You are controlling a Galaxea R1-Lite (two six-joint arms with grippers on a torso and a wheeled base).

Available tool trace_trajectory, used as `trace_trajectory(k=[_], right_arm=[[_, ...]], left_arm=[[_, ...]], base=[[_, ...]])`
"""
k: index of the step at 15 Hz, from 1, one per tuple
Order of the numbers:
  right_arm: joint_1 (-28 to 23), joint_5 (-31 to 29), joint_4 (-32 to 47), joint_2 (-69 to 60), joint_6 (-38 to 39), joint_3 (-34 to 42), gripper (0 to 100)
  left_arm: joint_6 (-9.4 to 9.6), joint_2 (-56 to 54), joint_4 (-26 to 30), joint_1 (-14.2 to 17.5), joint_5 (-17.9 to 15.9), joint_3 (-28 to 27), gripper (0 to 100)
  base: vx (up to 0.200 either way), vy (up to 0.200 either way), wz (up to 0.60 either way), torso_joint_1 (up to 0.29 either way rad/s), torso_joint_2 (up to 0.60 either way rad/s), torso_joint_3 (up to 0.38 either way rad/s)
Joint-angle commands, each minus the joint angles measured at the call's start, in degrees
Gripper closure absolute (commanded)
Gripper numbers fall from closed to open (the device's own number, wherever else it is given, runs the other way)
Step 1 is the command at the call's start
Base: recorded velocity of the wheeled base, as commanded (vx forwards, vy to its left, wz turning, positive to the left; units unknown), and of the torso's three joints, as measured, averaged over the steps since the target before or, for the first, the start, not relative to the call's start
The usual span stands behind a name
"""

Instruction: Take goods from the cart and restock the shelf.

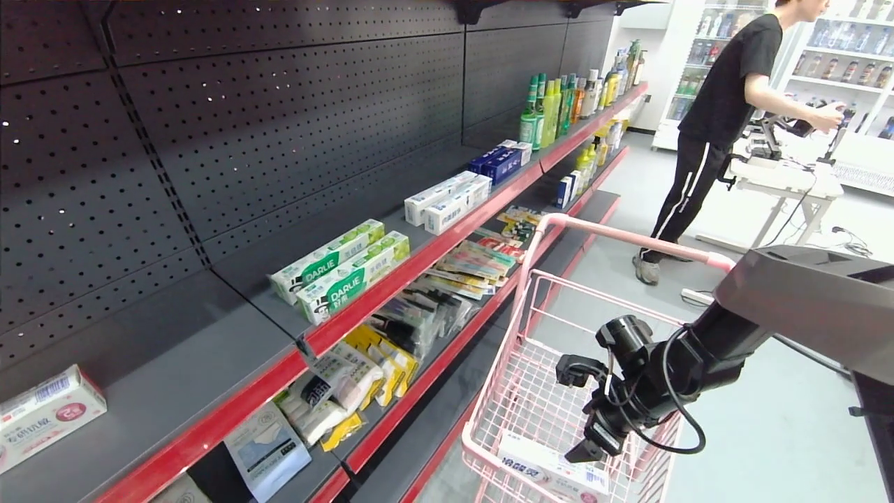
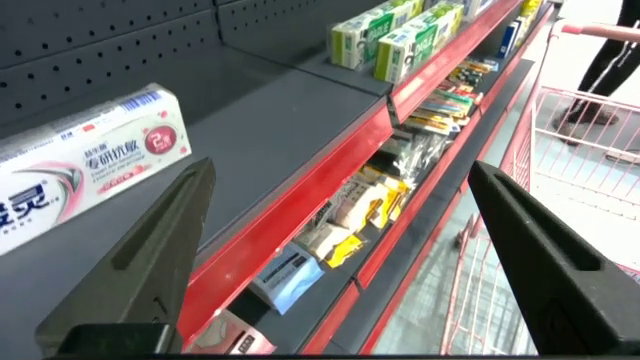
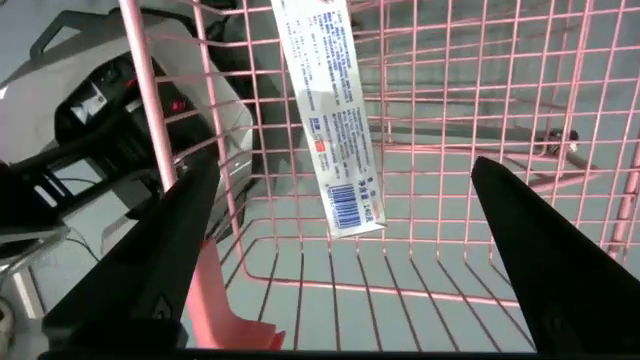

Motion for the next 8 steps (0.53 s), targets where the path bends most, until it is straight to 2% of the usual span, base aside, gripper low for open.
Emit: trace_trajectory(k=[1, 8], right_arm=[[0.20, 0.10, -0.02, 0.49, -0.23, -0.35, 0], [0.11, 0.01, -0.10, 0.67, -1.73, -0.88, 0]], left_arm=[[-0.02, 0.05, 0.02, 0.07, -0.01, 0.01, 0], [-0.02, 0.05, 0.02, -0.01, 0.07, 0.01, 0]], base=[[0.000, 0.000, 0.00, -0.149, 0.32, 0.188], [0.000, 0.000, 0.00, -0.136, 0.33, 0.186]])
